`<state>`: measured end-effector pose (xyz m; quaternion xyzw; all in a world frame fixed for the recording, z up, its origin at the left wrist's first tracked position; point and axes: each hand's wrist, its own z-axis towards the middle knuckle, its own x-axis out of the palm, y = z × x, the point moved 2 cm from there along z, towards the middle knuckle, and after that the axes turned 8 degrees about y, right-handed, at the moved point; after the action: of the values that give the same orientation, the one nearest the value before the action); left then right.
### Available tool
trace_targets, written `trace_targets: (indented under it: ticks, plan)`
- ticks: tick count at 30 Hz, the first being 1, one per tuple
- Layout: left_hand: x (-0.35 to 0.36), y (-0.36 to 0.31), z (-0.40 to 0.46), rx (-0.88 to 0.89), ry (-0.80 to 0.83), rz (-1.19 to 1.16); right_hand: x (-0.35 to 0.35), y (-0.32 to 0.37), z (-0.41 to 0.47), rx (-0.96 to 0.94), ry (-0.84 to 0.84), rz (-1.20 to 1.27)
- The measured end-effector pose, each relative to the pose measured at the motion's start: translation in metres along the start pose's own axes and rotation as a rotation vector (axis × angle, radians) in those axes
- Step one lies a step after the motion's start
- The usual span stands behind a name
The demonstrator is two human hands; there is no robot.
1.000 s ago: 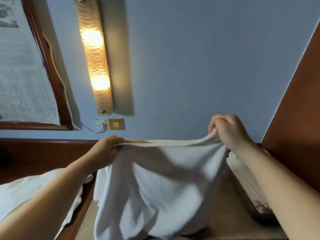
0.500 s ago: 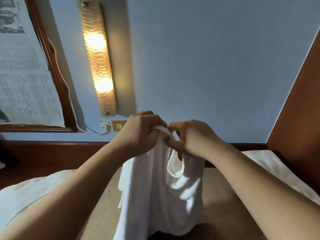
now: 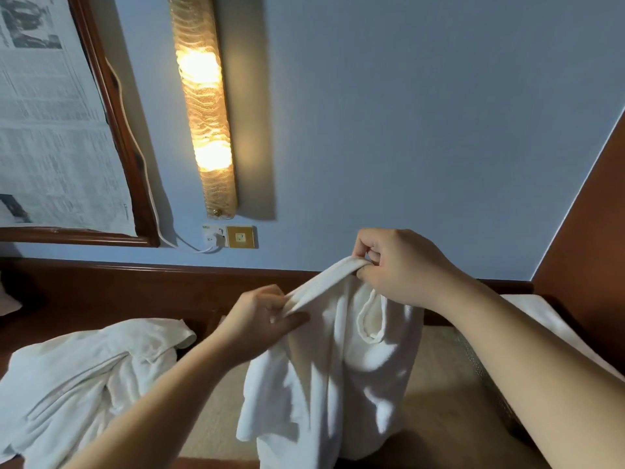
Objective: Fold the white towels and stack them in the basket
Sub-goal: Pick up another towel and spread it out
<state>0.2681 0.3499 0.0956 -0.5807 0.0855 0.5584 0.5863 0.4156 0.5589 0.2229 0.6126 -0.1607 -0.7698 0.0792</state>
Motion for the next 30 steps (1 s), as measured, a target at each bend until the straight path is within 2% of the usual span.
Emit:
trace_targets:
  ticks: [3,6,9,13,16,20,27,30]
  plan:
    - [0.017,0.022,-0.014,-0.112,0.070,-0.050,-0.001,-0.012,0.001,0.035,0.011,-0.037]
    - [0.012,0.018,-0.016,-0.033,0.119,0.021,0.003,-0.025,0.001,0.082,0.093,-0.119]
    - [-0.003,0.011,-0.012,0.034,0.050,0.151,0.006,-0.037,-0.001,0.118,0.135,-0.156]
    - [-0.020,0.010,-0.008,0.132,-0.082,0.250,0.016,-0.044,-0.009,0.066,0.162,-0.169]
    - [-0.029,0.012,-0.008,0.240,-0.122,0.271,0.027,-0.052,-0.017,0.044,0.171,-0.041]
    - [-0.039,0.017,-0.008,0.293,-0.118,0.247,0.036,-0.057,-0.026,0.051,0.203,0.169]
    - [-0.036,0.030,-0.007,0.316,-0.133,0.275,0.049,-0.075,-0.022,0.048,0.299,0.127]
    - [-0.026,0.033,-0.010,0.295,-0.157,0.311,0.057,-0.085,-0.020,0.076,0.364,0.024]
